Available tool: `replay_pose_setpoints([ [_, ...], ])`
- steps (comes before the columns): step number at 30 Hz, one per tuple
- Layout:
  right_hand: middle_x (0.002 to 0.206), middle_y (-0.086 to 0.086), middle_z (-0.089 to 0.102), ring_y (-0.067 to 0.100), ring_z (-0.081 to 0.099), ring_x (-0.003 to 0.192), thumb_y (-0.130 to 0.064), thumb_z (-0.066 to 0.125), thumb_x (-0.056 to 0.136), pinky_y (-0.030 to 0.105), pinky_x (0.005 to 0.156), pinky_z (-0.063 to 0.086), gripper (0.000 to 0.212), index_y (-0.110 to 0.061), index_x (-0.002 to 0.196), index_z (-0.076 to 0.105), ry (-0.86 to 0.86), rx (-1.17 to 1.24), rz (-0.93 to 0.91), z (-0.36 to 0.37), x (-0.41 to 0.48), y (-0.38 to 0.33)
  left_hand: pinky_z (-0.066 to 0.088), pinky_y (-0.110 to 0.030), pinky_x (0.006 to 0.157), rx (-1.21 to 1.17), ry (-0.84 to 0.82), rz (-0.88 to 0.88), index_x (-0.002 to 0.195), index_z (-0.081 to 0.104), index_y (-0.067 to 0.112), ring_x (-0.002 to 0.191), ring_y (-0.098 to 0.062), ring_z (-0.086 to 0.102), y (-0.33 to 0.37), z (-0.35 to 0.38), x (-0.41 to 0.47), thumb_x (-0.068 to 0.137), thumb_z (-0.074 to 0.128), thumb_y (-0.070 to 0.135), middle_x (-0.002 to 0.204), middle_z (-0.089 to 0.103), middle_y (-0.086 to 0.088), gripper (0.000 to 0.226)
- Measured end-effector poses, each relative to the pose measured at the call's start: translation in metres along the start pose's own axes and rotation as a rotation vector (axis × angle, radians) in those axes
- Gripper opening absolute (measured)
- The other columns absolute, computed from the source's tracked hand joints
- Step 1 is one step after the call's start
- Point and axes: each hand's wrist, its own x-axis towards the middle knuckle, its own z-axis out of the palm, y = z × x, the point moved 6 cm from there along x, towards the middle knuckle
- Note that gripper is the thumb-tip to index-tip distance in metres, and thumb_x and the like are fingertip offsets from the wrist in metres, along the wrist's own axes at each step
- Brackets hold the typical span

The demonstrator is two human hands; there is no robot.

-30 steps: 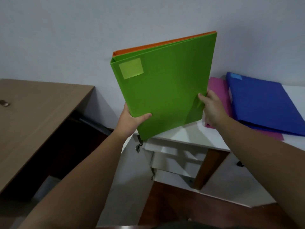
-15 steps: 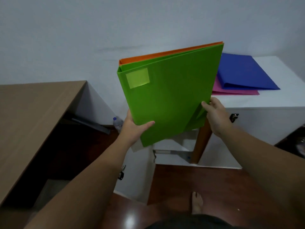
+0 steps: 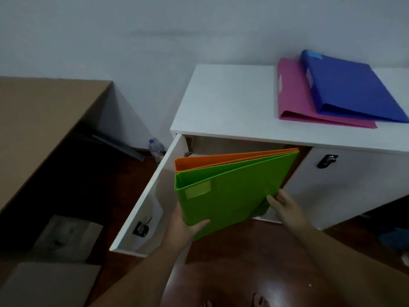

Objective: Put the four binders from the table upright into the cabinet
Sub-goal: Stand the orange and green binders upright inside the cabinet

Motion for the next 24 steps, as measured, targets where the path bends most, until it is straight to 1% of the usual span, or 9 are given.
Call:
replay_pose_setpoints([
  [4,0.124,0.012,0.057,0.022,0.057,0.105,-0.011,0.047,0.098,0.024,0.079,0.049,0.035,-0.006,0.133,0.047,-0.004,-0.036,0.050,-0.001,0.042,0.061,0.053,-0.035,0.098,0.069,0.013,-0.059,0.132,0.056,0.004,0.117,-0.022,0.064,-0.059,0.026,0.032,0.059,0.087,0.037,0.122,0.068,-0.002,0.086],
  [10,0.117,0.010,0.057,0.023,0.058,0.104,-0.012,0.049,0.098,0.009,0.064,0.049,0.032,-0.005,0.129,0.049,0.013,-0.035,0.089,0.011,0.101,0.146,0.047,-0.052,0.105,0.096,0.041,-0.103,0.132,0.054,0.000,0.123,-0.030,0.060,-0.153,0.058,0.083,0.065,0.090,0.011,0.130,0.064,-0.016,0.077],
  [13,0.107,0.006,0.058,0.004,0.058,0.087,-0.008,0.050,0.097,0.000,0.059,0.042,0.030,-0.002,0.126,0.052,0.040,-0.105,0.035,0.020,0.125,0.183,0.051,-0.052,0.099,0.103,0.077,-0.112,0.127,0.059,0.003,0.117,-0.030,0.064,-0.198,0.067,0.101,0.059,0.094,0.018,0.124,0.068,-0.014,0.077],
  [16,0.117,0.018,0.060,0.021,0.059,0.097,-0.003,0.049,0.095,0.012,0.073,0.048,0.031,0.001,0.126,0.050,0.008,-0.118,0.045,0.034,0.145,0.232,0.054,-0.054,0.093,0.092,0.098,-0.164,0.121,0.064,0.006,0.112,-0.030,0.067,-0.249,0.075,0.106,0.050,0.094,0.041,0.119,0.071,-0.014,0.085],
  [18,0.122,0.022,0.060,0.024,0.057,0.103,0.001,0.049,0.094,0.017,0.076,0.050,0.032,0.000,0.126,0.050,0.009,-0.119,0.035,0.041,0.158,0.258,0.056,-0.052,0.090,0.121,0.090,-0.158,0.117,0.066,0.009,0.109,-0.027,0.069,-0.280,0.082,0.109,0.045,0.088,0.061,0.115,0.073,-0.011,0.091],
  [20,0.123,0.022,0.060,0.025,0.058,0.106,0.000,0.050,0.094,0.022,0.082,0.051,0.030,-0.001,0.124,0.052,0.006,-0.116,0.002,0.047,0.171,0.272,0.055,-0.051,0.093,0.077,0.111,-0.180,0.119,0.065,0.014,0.111,-0.025,0.068,-0.309,0.090,0.114,0.044,0.088,0.066,0.117,0.072,-0.007,0.094],
  [22,0.116,0.017,0.064,0.028,0.061,0.105,-0.006,0.050,0.096,0.039,0.088,0.051,0.022,-0.011,0.116,0.056,0.011,-0.085,-0.034,0.052,0.188,0.276,0.053,-0.036,0.098,0.073,0.168,-0.169,0.119,0.062,0.026,0.115,-0.018,0.064,-0.323,0.094,0.125,0.040,0.083,0.075,0.120,0.068,0.007,0.095],
  [23,0.109,0.012,0.066,0.025,0.063,0.101,-0.010,0.050,0.097,0.042,0.084,0.050,0.018,-0.019,0.110,0.057,0.011,-0.069,-0.058,0.053,0.198,0.275,0.050,-0.024,0.097,0.096,0.214,-0.141,0.117,0.060,0.034,0.116,-0.013,0.061,-0.323,0.094,0.131,0.038,0.079,0.079,0.119,0.064,0.016,0.094],
  [24,0.103,0.005,0.066,0.018,0.065,0.095,-0.013,0.049,0.097,0.037,0.080,0.051,0.017,-0.026,0.106,0.057,0.010,-0.064,-0.097,0.054,0.209,0.271,0.046,-0.019,0.097,0.108,0.264,-0.095,0.116,0.056,0.038,0.118,-0.011,0.058,-0.321,0.094,0.140,0.035,0.077,0.081,0.119,0.060,0.019,0.094],
])
